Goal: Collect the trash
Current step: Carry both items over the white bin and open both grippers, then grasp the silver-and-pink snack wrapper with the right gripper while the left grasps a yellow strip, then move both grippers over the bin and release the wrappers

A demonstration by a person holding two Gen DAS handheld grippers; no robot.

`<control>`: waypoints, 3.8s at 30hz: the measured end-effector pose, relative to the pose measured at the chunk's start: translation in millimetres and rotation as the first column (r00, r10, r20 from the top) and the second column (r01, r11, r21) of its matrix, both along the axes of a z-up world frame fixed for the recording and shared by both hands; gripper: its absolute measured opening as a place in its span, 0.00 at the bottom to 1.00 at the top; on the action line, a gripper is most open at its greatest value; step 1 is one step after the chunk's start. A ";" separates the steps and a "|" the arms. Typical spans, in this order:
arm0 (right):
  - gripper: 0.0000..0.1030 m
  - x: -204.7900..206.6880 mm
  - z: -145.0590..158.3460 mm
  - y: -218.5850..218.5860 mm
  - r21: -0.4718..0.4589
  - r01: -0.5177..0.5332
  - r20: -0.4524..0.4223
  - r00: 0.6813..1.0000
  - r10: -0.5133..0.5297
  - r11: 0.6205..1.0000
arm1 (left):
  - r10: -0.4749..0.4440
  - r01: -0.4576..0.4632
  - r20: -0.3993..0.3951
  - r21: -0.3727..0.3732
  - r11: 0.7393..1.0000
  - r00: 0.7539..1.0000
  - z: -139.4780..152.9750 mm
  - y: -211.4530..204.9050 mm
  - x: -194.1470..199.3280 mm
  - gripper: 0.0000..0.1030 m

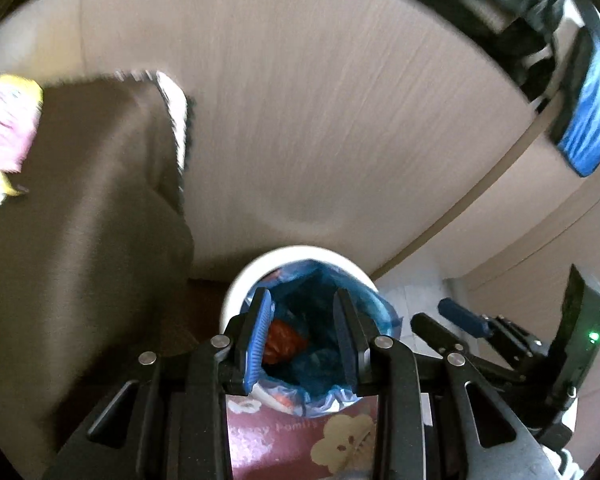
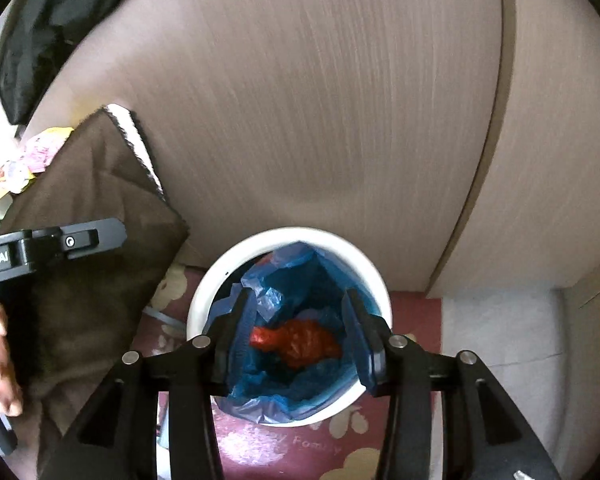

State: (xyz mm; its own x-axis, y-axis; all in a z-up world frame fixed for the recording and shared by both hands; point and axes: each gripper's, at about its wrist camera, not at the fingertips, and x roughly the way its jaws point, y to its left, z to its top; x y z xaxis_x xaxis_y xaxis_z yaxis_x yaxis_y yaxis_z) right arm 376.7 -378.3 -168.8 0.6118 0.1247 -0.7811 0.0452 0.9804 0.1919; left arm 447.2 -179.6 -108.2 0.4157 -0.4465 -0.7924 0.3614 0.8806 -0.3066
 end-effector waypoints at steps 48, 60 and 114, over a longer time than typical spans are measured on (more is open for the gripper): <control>0.11 118.9 151.1 253.8 -0.106 -0.410 0.193 0.885 0.423 0.906 | 0.417 -0.412 0.025 -0.108 0.905 0.909 98.9 298.0 36.6 0.40; 0.11 64.2 143.1 164.6 -0.031 -0.339 0.177 0.924 0.338 0.940 | 0.469 -0.477 -0.107 -0.073 0.876 0.877 74.6 273.2 22.4 0.40; 0.12 -93.0 102.6 -16.1 0.077 0.018 0.165 0.986 -0.031 0.997 | 0.094 -0.094 0.023 -0.014 0.995 0.995 25.4 -4.8 -110.4 0.00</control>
